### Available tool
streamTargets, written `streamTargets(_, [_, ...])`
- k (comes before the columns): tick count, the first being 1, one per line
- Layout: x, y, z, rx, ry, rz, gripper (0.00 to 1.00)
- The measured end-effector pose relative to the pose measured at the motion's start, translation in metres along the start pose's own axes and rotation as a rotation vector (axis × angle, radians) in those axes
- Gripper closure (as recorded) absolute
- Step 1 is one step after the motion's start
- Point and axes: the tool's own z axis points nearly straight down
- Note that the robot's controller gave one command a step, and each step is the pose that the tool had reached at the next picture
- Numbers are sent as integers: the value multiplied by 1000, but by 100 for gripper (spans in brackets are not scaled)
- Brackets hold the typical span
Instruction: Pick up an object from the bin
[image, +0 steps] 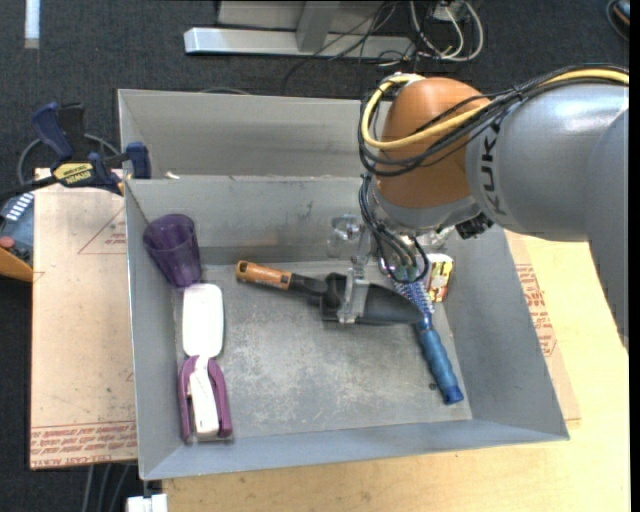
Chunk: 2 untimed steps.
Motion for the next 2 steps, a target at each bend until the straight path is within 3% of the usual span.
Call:
streamTargets(1, [-10, 11, 95, -4, 1, -142, 0])
streamTargets(2, [12, 12, 93, -2, -1, 174, 0])
